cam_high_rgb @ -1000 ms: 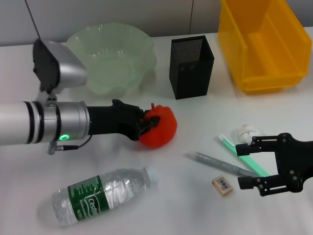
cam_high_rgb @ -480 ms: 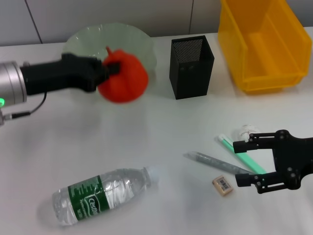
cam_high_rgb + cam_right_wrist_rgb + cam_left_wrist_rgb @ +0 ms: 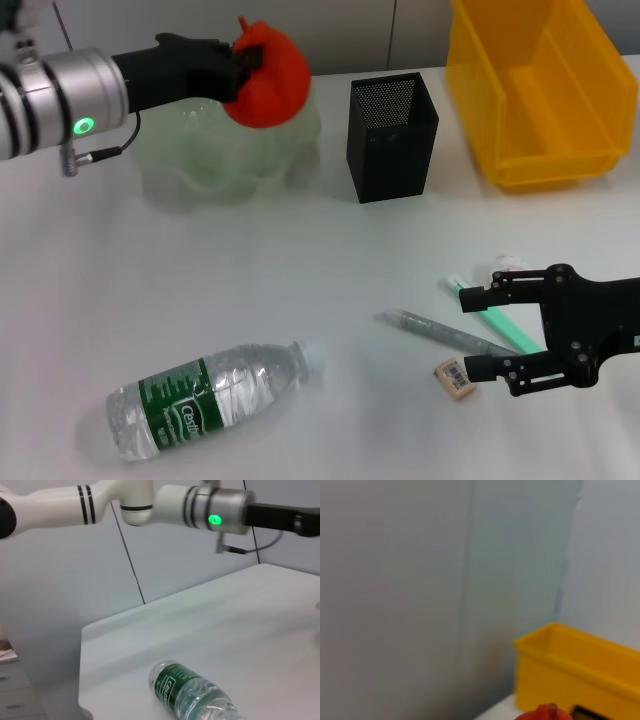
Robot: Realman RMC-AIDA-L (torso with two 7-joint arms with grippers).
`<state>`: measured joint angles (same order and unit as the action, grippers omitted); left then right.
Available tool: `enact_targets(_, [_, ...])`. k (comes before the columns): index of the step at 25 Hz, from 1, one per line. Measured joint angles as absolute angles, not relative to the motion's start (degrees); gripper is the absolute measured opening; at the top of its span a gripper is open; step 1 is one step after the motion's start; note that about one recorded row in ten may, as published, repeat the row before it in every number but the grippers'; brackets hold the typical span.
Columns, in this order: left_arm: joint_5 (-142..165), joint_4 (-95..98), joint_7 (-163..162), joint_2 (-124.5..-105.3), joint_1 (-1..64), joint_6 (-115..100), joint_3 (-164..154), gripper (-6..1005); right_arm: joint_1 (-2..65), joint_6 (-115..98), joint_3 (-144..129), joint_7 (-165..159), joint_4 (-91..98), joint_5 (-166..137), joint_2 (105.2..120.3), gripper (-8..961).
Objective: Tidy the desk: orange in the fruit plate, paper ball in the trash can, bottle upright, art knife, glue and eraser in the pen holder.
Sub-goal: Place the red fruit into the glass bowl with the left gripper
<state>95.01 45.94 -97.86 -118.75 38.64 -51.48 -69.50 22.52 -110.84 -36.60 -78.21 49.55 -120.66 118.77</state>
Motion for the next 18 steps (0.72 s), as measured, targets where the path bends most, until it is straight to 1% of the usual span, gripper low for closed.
enact_targets(1, [95.0, 44.4, -97.5, -118.89, 40.2, -45.2, -71.9, 58, 22.6, -110.8, -36.7, -78.2, 49.6, -120.7, 118.81, 772])
enact_targets(6, [94.8, 43.8, -97.4, -119.1, 41.3, -35.4, -75.8, 59, 22.8, -110.8, -37.1, -78.2, 49.6, -120.7, 118.91, 772])
enact_targets(18, [94.6, 42.4, -98.0, -119.09, 40.9, -29.8, -77.4, 86, 23.3, -110.6, -37.2, -78.1, 49.4, -120.7, 118.92, 771])
